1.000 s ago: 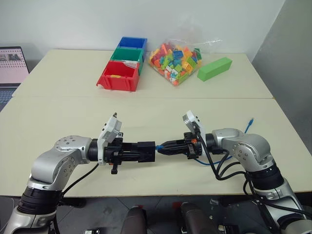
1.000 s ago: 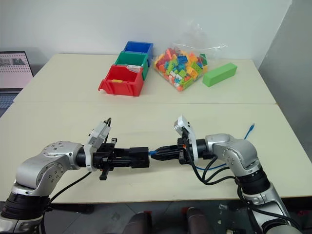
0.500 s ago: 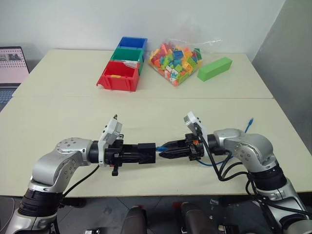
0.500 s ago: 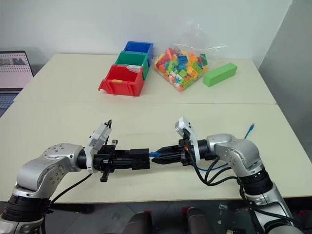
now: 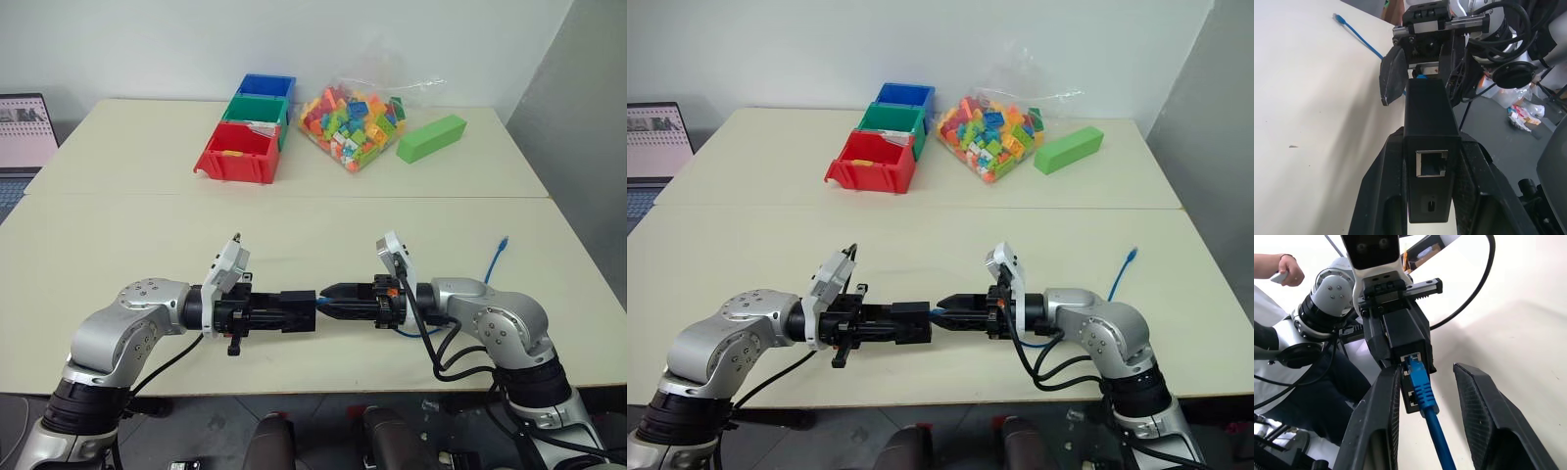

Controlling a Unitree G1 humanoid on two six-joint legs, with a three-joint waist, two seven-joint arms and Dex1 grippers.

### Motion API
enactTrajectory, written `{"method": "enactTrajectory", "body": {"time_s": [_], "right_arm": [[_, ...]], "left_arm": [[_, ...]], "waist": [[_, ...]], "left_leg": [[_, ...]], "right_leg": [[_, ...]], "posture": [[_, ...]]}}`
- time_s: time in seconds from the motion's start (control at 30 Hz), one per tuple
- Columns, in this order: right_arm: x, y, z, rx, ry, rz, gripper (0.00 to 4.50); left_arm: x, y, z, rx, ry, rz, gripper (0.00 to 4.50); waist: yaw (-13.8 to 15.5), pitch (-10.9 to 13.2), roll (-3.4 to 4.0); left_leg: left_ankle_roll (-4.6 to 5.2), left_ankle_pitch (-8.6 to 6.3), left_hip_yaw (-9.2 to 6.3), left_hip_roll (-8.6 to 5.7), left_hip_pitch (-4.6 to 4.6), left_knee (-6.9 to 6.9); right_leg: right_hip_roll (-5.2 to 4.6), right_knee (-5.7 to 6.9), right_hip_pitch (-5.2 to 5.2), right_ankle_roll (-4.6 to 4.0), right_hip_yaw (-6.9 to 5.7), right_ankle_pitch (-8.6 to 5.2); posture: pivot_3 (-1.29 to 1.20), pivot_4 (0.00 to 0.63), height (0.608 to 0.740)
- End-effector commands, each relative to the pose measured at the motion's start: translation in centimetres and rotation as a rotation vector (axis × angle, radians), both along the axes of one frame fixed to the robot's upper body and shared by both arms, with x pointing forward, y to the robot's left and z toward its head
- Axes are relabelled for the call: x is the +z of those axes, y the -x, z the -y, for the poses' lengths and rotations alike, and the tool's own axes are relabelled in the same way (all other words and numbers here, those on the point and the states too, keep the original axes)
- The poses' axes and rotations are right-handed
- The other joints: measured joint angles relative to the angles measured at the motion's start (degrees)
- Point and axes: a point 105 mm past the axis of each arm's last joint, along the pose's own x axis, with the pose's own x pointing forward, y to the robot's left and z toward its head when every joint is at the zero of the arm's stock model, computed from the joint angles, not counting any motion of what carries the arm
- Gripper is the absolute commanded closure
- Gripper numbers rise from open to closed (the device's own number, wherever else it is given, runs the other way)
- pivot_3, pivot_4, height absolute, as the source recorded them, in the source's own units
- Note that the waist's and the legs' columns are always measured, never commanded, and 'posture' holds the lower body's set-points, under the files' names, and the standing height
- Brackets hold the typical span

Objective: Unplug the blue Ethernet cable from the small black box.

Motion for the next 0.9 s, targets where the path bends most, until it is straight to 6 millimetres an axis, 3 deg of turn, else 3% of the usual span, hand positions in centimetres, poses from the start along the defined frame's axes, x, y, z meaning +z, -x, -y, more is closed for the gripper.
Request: {"method": "enactTrajectory", "body": {"time_s": [0.03,0.43,0.73,0.9], "right_arm": [[1.02,0.51,-0.01,0.015,-0.04,0.025,2.73],[1.02,0.69,0.25,0.036,-0.036,0.011,2.73],[1.26,0.75,0.43,0.053,-0.04,0.0,4.45],[1.36,1.09,0.43,0.074,-0.045,-0.014,4.46]], "left_arm": [[0.84,0.09,0.51,-0.032,0.025,0.03,3.7],[0.83,0.05,0.49,-0.028,0.029,0.03,3.7],[0.71,0.16,0.5,-0.028,0.027,0.028,3.7],[0.58,0.37,0.52,-0.037,0.021,0.025,3.7]], "waist": [[0.0,0.0,0.0],[0.0,0.0,0.0],[0.0,0.0,0.0],[0.0,0.0,0.0]], "left_leg": [[0.0,0.0,0.0,0.0,0.0,0.0],[0.0,0.0,0.0,0.0,0.0,0.0],[0.0,0.0,0.0,0.0,0.0,0.0],[0.0,0.0,0.0,0.0,0.0,0.0]], "right_leg": [[0.0,0.0,0.0,0.0,0.0,0.0],[0.0,0.0,0.0,0.0,0.01,0.0],[0.0,0.0,0.0,0.0,0.0,0.0],[0.0,0.0,0.0,0.0,0.01,0.0]], "posture": [[0.0,0.15,0.74],[0.0,0.15,0.74],[0.0,0.15,0.74],[0.0,0.15,0.74]]}}
